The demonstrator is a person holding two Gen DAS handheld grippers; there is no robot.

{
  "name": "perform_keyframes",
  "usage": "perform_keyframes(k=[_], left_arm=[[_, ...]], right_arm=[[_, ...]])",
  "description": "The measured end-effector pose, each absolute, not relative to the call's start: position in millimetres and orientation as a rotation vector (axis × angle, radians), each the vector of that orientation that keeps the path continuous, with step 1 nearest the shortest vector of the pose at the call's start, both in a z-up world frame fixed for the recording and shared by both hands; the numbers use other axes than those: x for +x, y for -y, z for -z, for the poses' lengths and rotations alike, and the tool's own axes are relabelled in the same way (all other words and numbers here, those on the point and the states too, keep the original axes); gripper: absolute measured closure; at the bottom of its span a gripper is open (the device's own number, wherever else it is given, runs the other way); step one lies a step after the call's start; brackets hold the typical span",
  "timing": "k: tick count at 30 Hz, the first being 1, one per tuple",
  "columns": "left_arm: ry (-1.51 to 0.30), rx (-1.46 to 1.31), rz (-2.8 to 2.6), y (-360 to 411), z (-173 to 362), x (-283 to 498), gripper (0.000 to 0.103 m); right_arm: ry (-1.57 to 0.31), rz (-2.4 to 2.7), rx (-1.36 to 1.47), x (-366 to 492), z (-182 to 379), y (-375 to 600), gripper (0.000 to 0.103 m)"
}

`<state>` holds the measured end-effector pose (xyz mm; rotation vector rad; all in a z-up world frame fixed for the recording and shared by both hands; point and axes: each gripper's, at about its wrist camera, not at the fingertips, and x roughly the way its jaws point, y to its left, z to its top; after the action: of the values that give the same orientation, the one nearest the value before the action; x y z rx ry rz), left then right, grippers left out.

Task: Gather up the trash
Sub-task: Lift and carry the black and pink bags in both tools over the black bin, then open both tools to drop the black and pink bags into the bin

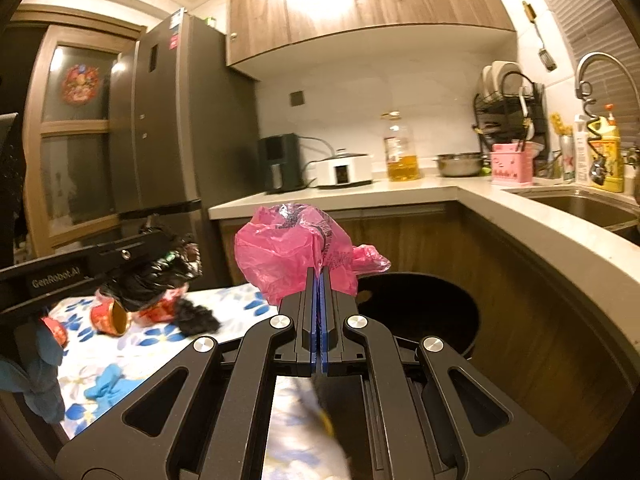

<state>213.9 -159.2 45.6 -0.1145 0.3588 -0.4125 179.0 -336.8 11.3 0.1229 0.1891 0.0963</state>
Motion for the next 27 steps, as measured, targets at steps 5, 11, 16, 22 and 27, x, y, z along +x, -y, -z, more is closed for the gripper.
perform_keyframes(k=[5, 11, 16, 22, 27], left_arm=[[-0.367, -0.103, 0.428, 184.6, -43.6, 235.7, 0.081], [-0.361, -0.078, 0.454, 216.0, -43.2, 258.4, 0.079], [-0.384, -0.064, 0.463, 233.5, -32.8, 280.0, 0.076], [-0.401, -0.048, 0.483, 245.3, -18.0, 293.5, 0.073], [-0.398, -0.044, 0.488, 249.2, -11.8, 299.3, 0.057]], right_arm=[[-0.183, -0.049, 0.137, 188.2, -12.2, 357.2, 0.102], [-0.176, -0.012, 0.135, 200.8, -13.6, 369.7, 0.102], [-0.195, 0.003, 0.124, 215.9, -9.5, 376.2, 0.102], [-0.225, 0.008, 0.128, 229.4, 0.6, 382.7, 0.102], [-0.241, 0.002, 0.141, 235.9, 6.5, 389.2, 0.101]])
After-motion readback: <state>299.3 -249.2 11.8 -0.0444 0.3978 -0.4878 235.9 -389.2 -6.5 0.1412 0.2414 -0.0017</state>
